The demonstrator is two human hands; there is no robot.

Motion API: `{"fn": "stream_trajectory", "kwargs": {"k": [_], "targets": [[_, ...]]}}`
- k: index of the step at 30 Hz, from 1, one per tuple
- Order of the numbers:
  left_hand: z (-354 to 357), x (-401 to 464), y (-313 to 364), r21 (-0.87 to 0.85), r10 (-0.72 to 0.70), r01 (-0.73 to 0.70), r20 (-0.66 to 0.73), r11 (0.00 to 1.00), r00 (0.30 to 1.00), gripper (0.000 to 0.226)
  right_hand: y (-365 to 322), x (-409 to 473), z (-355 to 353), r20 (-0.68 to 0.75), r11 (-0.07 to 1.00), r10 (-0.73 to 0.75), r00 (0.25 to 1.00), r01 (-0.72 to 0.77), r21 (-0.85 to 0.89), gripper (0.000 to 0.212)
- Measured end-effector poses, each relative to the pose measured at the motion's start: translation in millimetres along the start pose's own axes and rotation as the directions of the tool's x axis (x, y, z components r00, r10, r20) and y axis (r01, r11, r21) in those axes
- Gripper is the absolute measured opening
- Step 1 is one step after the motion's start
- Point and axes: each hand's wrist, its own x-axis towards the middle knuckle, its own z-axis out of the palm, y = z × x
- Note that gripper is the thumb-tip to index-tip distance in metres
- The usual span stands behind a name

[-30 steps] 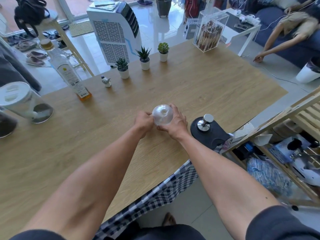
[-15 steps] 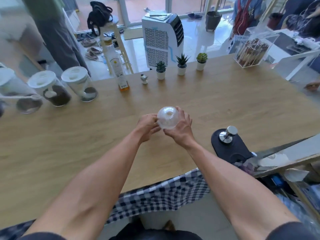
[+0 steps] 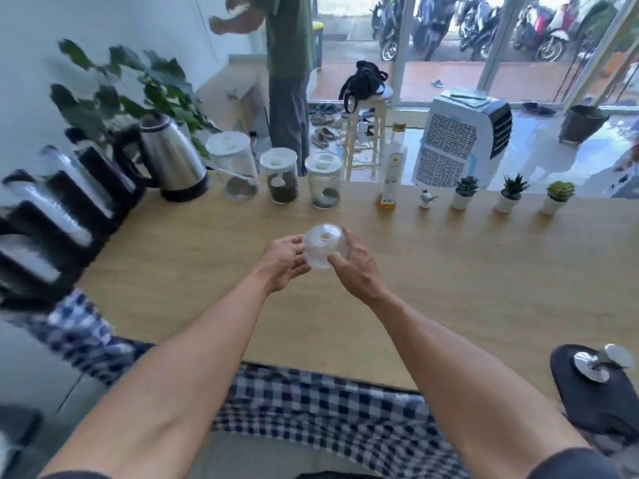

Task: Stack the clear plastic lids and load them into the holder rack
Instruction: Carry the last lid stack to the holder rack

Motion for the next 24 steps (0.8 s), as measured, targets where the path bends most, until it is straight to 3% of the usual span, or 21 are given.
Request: {"fn": "stream_trajectory", "kwargs": {"k": [3, 10, 18, 24], "targets": [[-71, -20, 12, -0.008, 0.031, -0.032, -0.096, 0.999, 0.995, 0.030, -41, 2, 57, 0.048, 0.999, -0.040, 0.998, 0.039, 0.018, 0.087], [-227, -82, 46, 0.007, 0.083, -0.084, -0.289, 0.996, 0.954, 0.018, -123, 3, 196, 0.211, 0.950, -0.098, 0.973, 0.029, 0.310, 0.085], [-374, -142, 63, 0.018, 0.164, -0.178, -0.496, 0.984, 0.853, 0.018, -232, -22, 316, 0.261, 0.914, -0.118, 0.958, 0.002, 0.406, 0.058], [-452, -178, 78, -0.020, 0.179, -0.233, -0.577, 0.972, 0.797, 0.017, -296, -21, 376, 0.355, 0.892, -0.087, 0.931, -0.086, 0.443, 0.018]]}}
